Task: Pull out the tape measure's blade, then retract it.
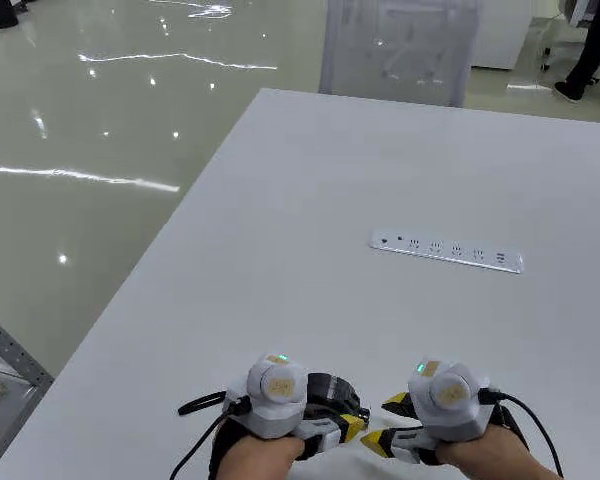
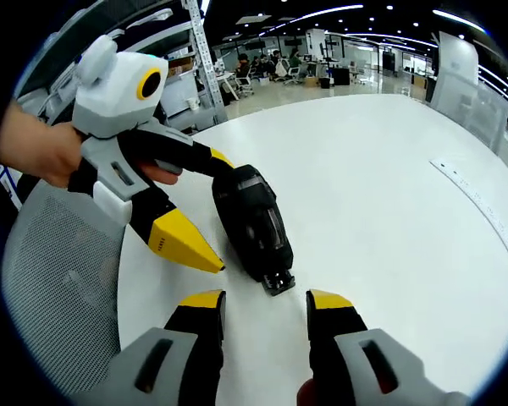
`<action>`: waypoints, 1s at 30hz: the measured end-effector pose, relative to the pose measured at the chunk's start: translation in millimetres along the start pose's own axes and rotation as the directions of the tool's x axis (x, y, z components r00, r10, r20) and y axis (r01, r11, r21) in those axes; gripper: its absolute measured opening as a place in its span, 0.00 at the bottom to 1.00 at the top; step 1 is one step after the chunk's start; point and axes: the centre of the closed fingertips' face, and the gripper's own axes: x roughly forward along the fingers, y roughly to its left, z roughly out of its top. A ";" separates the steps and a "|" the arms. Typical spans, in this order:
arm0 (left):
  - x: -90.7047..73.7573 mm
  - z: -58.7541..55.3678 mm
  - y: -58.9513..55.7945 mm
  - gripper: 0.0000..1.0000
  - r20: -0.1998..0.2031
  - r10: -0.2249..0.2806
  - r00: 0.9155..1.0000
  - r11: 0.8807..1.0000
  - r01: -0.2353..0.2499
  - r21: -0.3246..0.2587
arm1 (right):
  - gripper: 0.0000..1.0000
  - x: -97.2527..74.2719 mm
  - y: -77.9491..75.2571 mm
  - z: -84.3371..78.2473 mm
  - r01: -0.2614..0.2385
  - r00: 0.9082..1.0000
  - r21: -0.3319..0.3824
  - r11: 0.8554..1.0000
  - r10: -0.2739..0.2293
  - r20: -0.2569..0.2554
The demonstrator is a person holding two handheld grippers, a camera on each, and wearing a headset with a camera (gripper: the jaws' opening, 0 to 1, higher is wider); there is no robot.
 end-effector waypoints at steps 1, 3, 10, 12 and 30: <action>-2.5 -1.2 0.3 0.80 0.002 -0.002 1.000 1.000 0.002 0.001 | 0.37 -2.6 1.4 -0.2 0.003 1.000 0.016 1.000 -0.003 0.007; -8.6 -5.5 -0.1 0.80 -0.004 -0.011 1.000 1.000 0.011 -0.001 | 0.40 -8.4 4.8 -2.9 0.015 1.000 0.026 1.000 -0.015 0.007; -31.2 -11.5 -6.8 0.85 0.004 -0.041 0.999 0.999 0.041 0.020 | 0.48 -33.8 12.3 -0.6 0.085 0.993 0.141 0.986 -0.095 0.070; -35.6 -15.1 -6.5 0.87 0.001 -0.052 0.999 0.998 0.052 0.030 | 0.51 -42.0 17.9 1.7 0.089 0.990 0.181 0.979 -0.107 0.092; -88.7 -22.8 -8.6 0.98 0.023 -0.095 0.995 0.990 0.092 0.105 | 0.71 -93.1 56.5 -8.7 0.158 0.967 0.278 0.948 -0.205 0.152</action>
